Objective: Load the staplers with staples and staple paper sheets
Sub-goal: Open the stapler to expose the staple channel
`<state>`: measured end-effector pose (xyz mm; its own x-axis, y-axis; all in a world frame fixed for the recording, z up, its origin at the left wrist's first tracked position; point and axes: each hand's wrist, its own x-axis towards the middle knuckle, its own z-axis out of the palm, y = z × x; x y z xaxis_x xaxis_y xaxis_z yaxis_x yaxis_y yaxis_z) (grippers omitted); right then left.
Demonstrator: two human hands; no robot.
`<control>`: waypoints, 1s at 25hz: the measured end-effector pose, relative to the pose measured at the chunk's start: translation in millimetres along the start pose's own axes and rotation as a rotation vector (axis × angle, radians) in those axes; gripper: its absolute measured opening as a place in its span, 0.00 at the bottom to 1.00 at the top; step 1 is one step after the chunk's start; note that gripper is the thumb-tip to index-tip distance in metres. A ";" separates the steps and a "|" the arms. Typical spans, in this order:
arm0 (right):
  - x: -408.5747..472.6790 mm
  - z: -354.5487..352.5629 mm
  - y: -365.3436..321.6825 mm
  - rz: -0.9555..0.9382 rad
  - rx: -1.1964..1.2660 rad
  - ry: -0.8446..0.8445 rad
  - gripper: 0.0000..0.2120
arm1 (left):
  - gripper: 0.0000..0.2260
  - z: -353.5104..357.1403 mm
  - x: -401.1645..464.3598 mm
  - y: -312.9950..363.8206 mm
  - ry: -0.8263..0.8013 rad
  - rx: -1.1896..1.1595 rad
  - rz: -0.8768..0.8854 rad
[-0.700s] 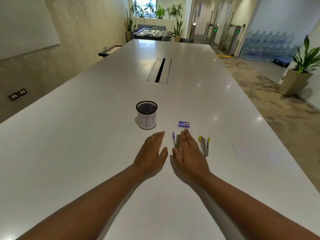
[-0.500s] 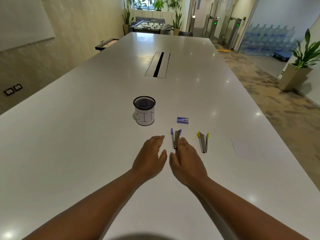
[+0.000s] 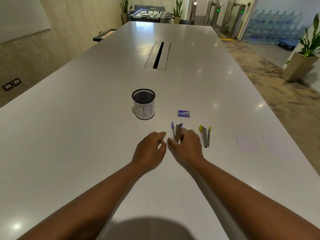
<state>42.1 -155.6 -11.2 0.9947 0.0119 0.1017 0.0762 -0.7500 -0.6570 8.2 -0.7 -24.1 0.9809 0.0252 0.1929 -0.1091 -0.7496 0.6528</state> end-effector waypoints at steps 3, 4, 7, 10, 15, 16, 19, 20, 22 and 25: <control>5.5 8.0 -1.1 0.027 -0.001 0.038 0.11 | 0.26 -1.1 0.7 1.2 -0.069 0.011 -0.009; 5.7 8.2 -0.5 0.032 0.009 0.058 0.09 | 0.27 -1.5 1.2 2.9 -0.091 0.029 -0.016; 2.0 6.0 0.3 0.021 0.034 0.075 0.07 | 0.28 -1.3 3.2 5.1 -0.118 0.042 -0.067; -3.8 2.7 1.1 -0.015 0.111 0.083 0.09 | 0.27 0.2 12.9 15.8 -0.062 -0.085 -0.227; -6.5 -0.3 4.6 -0.034 0.310 0.114 0.06 | 0.25 11.9 35.2 32.6 0.094 -0.316 -0.379; -7.7 -1.6 3.7 -0.050 0.330 0.103 0.05 | 0.23 13.7 34.9 31.5 0.122 -0.311 -0.363; -9.5 -2.2 2.7 -0.121 0.335 0.065 0.03 | 0.17 20.0 32.1 27.6 0.140 -0.324 -0.306; -10.2 -1.8 3.3 -0.138 0.339 0.064 0.03 | 0.15 21.3 31.2 27.3 0.145 -0.338 -0.291; -11.1 -1.4 4.0 -0.149 0.362 0.064 0.02 | 0.12 21.4 30.7 26.8 0.155 -0.351 -0.265; -10.0 0.7 4.4 -0.162 0.390 0.007 0.07 | 0.12 22.8 26.6 21.9 0.124 -0.429 -0.143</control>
<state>32.5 -158.5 -15.6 0.9675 0.1036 0.2306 0.2526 -0.4326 -0.8655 35.6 -31.5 -21.3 0.9672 0.2067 0.1476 -0.0564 -0.3919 0.9183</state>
